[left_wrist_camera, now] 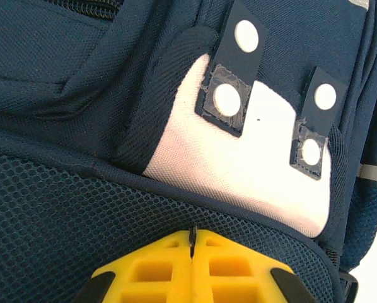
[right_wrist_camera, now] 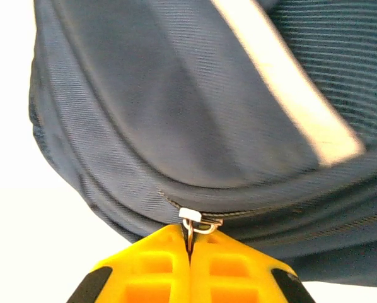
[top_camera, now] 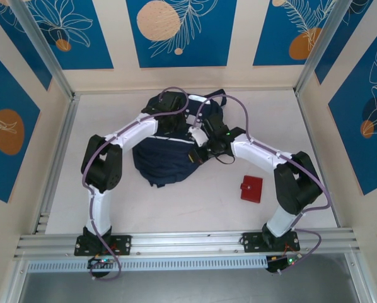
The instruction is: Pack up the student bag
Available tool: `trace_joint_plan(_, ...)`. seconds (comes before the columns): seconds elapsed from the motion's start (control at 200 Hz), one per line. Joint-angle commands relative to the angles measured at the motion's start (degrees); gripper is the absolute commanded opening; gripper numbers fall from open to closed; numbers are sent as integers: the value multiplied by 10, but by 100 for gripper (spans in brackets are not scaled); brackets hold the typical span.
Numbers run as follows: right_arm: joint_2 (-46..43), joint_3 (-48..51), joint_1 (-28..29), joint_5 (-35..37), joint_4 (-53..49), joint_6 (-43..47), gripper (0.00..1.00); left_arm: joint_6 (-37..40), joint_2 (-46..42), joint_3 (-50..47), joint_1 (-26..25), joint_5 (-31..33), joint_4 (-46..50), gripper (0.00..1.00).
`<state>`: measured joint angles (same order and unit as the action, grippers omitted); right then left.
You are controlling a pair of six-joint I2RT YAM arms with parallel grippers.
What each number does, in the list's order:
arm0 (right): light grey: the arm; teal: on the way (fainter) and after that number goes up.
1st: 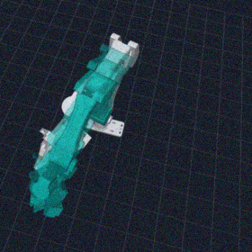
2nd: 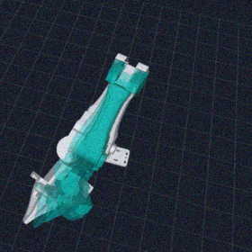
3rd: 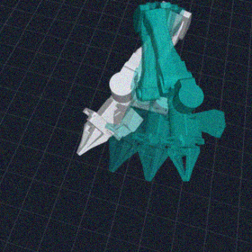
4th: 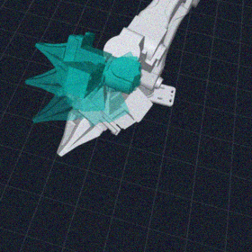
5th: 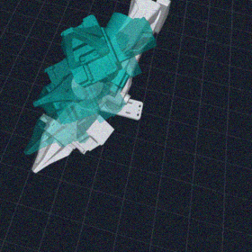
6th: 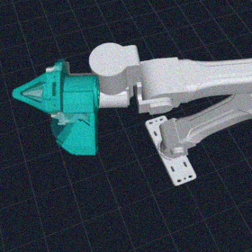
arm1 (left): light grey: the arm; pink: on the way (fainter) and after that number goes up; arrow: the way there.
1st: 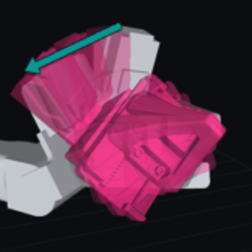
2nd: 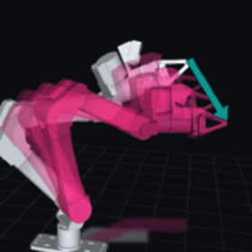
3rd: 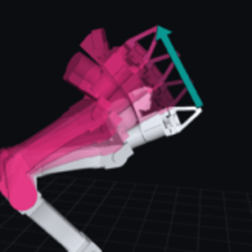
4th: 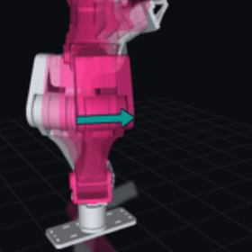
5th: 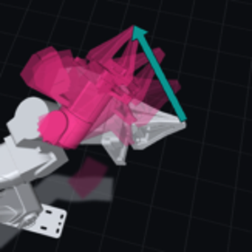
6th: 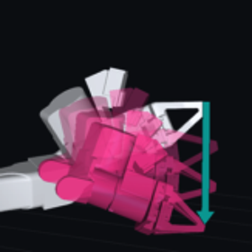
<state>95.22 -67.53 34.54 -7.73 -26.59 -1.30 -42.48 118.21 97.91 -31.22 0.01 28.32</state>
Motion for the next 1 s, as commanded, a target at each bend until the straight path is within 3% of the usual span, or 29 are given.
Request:
trace_joint_plan(0.0, -25, 17, 44, -19, 8, -38, 3, -30, 36, -12, -2, 31, 33, 1)
trace_joint_plan(0.135, -27, 26, 80, -14, 61, -90, 5, -41, 33, -20, -2, 25, 22, 0)
trace_joint_plan(0.245, -54, 48, 67, 14, 93, -157, 16, -34, 11, -18, 2, 0, 19, 3)
trace_joint_plan(0.29, -74, 64, 52, 23, 103, -188, 23, -31, -7, -20, 6, -12, 19, 10)
trace_joint_plan(0.4, -130, 99, 16, 47, 115, -255, 46, -31, -79, -56, 21, -39, 5, 38)
trace_joint_plan(0.565, -163, 117, -14, 37, 122, -334, 60, -3, -192, -121, 32, -27, 18, 54)
trace_joint_plan(0.82, -95, 48, -51, 4, 76, -491, 64, 43, -321, -230, -1, -9, 66, 60)
trace_joint_plan(0.995, -30, -7, -50, -23, 46, -553, 54, 41, -362, -279, -61, 15, 81, 61)
